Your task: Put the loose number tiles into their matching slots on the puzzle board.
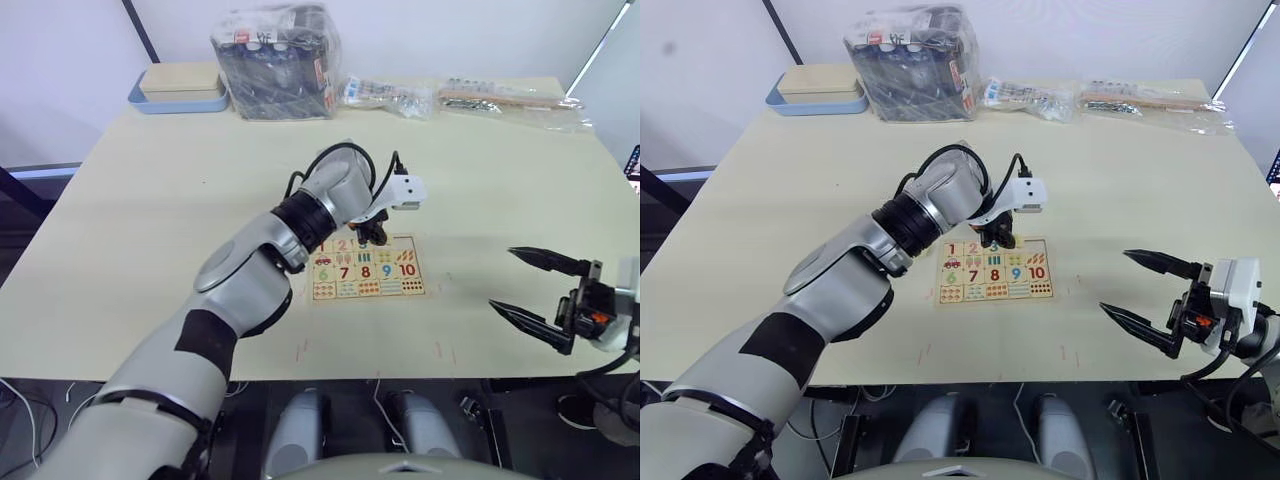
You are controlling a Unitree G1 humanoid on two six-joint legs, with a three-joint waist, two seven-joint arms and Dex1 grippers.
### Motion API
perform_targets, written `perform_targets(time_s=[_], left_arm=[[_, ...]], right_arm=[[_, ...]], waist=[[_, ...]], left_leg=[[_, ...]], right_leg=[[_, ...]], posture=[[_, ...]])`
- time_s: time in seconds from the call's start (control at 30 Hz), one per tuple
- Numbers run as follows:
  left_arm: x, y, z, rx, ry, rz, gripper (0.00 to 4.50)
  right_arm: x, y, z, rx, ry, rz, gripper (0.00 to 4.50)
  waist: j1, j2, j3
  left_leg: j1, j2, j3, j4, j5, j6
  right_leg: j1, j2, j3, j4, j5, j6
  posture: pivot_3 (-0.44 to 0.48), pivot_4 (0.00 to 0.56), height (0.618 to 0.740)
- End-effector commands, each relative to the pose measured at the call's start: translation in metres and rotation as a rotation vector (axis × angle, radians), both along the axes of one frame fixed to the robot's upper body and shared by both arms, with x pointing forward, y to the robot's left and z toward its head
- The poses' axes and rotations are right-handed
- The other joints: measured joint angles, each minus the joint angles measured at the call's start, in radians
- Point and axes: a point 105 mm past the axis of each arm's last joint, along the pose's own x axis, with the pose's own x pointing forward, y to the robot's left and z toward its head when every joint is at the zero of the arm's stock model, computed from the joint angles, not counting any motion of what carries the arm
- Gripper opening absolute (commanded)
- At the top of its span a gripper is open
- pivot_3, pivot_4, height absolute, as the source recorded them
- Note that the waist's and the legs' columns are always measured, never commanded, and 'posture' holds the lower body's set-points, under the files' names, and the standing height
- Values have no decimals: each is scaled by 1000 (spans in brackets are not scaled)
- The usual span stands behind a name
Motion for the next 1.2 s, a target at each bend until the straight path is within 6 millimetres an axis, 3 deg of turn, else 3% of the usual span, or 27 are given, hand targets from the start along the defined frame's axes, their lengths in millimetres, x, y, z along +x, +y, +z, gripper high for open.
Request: perform_targets(time_s=[0.03,1.2], left_arm=[[2,-4,5,-22,-22,-8,925],[4,-3,-9,3,-34,-23,925]], right_arm=[[-4,-1,13,-14,-55,0,4500],[-11,-14,8,-18,-24,-44,4500]], waist=[[0,0,0],[0,0,0]], left_leg=[[0,0,0,0,0,0],[0,0,0,4,0,1]], right_leg=[[0,0,0,0,0,0],[1,3,7,1,1,2]], posture=[[0,150,740],[0,150,740]])
